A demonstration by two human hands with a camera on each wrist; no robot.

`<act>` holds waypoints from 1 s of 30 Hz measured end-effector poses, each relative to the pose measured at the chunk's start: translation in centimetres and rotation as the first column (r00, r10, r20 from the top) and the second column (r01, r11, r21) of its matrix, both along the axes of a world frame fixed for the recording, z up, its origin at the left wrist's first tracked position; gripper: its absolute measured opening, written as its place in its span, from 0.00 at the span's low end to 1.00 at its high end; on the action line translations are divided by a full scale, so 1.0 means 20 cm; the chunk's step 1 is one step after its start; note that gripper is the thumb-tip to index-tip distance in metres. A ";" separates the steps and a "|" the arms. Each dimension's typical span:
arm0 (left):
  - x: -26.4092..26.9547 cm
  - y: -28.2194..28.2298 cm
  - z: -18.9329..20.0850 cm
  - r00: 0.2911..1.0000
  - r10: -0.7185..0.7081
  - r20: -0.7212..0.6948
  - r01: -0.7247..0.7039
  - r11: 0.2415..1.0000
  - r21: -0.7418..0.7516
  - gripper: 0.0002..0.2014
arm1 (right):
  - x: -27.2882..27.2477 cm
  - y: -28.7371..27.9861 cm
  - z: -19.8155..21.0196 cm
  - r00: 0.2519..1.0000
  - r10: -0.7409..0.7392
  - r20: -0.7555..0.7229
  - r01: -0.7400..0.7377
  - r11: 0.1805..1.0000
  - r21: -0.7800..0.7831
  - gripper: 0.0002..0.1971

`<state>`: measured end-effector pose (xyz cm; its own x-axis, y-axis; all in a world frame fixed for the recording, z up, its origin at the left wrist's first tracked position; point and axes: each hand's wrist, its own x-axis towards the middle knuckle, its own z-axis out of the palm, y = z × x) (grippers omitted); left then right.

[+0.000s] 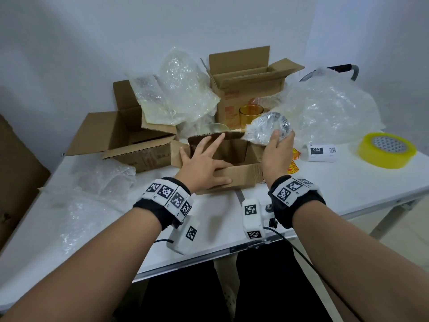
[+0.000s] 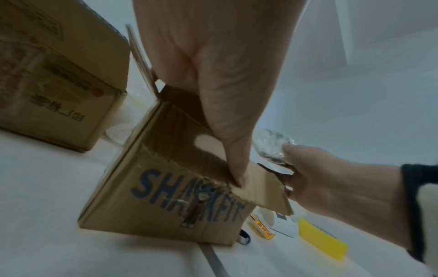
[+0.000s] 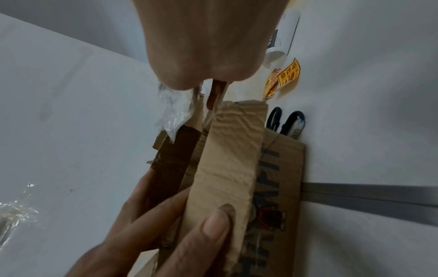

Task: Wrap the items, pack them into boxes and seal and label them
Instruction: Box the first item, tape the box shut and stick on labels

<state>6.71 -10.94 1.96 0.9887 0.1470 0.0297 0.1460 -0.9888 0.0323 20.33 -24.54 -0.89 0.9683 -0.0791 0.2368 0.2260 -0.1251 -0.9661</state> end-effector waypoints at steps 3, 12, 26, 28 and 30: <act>0.04 0.03 0.02 0.996 -0.025 -0.083 0.021 0.999 -0.047 0.22 | -0.01 0.01 0.03 1.000 -0.027 -0.004 0.027 0.999 0.034 0.26; 0.14 0.10 0.03 0.952 0.051 -0.303 -0.048 0.999 0.017 0.32 | -0.01 -0.04 0.08 0.995 0.051 0.089 -0.038 0.989 -0.144 0.23; 0.15 0.07 0.04 0.989 0.068 -0.129 -0.075 0.996 -0.054 0.39 | 0.02 0.04 0.14 0.892 0.391 0.226 -0.059 0.597 -0.800 0.14; 0.12 0.11 0.05 0.997 0.073 -0.037 -0.078 0.987 -0.137 0.42 | 0.02 0.05 0.13 0.873 0.417 0.253 -0.018 0.547 -0.837 0.13; 0.09 0.16 0.02 0.995 0.094 -0.026 -0.097 0.987 -0.131 0.51 | 0.02 0.06 0.12 0.856 0.433 0.282 0.035 0.496 -0.868 0.13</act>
<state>8.61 -7.78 2.33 0.9702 0.2419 -0.0153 0.2413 -0.9576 0.1573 20.63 -23.40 1.60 0.7043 0.5582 0.4385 0.6871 -0.6913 -0.2236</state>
